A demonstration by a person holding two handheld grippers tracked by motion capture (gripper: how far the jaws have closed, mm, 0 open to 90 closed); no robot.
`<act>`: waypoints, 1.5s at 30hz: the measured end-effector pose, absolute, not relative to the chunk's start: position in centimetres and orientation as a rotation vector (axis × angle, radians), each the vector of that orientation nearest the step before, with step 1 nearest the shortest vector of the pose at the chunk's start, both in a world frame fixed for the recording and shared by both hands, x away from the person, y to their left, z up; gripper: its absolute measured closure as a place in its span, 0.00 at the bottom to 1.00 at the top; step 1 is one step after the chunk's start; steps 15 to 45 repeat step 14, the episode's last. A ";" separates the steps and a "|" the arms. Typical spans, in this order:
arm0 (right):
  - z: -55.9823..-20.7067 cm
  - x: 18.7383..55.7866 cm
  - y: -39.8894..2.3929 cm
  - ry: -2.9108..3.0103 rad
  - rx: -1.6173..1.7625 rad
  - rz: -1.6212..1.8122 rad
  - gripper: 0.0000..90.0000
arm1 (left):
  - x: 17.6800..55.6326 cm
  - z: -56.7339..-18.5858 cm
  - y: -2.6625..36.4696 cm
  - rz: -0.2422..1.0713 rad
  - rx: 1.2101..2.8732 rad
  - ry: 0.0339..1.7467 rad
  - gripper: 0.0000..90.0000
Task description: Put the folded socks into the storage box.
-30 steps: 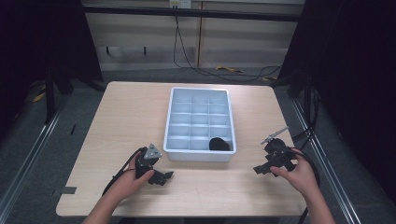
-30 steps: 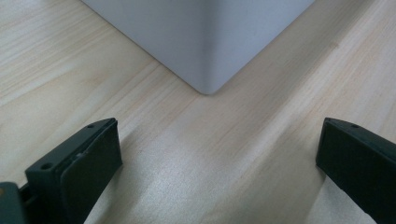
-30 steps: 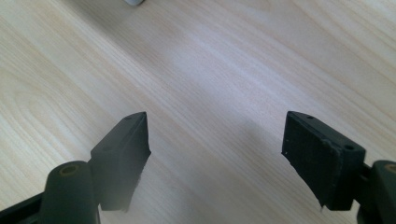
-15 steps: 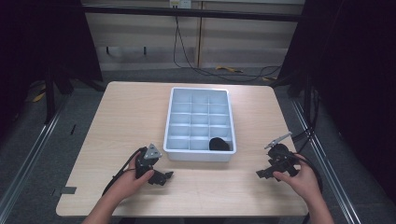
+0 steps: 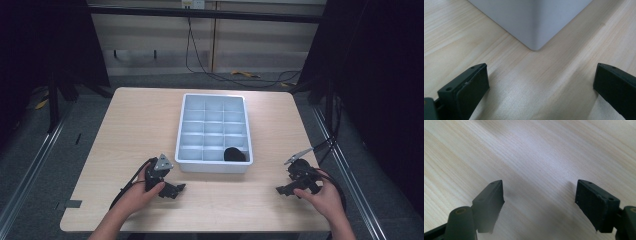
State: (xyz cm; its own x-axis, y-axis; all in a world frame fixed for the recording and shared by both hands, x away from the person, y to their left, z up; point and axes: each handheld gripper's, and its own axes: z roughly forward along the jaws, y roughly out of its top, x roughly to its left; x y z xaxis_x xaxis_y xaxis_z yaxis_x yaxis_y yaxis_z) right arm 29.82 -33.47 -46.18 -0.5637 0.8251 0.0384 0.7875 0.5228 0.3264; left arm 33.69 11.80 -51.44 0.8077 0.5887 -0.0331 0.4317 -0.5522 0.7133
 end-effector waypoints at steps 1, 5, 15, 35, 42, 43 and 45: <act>-46.2 29.8 -33.5 2.629 1.398 0.471 0.25 | 33.7 -51.4 11.8 0.270 2.241 0.747 0.00; -46.4 29.7 -33.8 2.622 1.388 0.467 0.25 | 33.7 -51.4 11.8 0.270 2.241 0.747 0.00; -46.8 29.4 -33.9 2.618 1.381 0.466 0.23 | 33.7 -51.4 11.8 0.270 2.241 0.747 0.00; -46.8 29.4 -33.9 2.618 1.381 0.466 0.23 | 33.7 -51.4 11.8 0.270 2.241 0.747 0.00; -46.8 29.4 -33.9 2.618 1.381 0.466 0.23 | 33.7 -51.4 11.8 0.270 2.241 0.747 0.00; -46.8 29.4 -33.9 2.618 1.381 0.466 0.23 | 33.7 -51.4 11.8 0.270 2.241 0.747 0.00; -46.8 29.4 -33.9 2.618 1.381 0.466 0.23 | 33.7 -51.4 11.8 0.270 2.241 0.747 0.00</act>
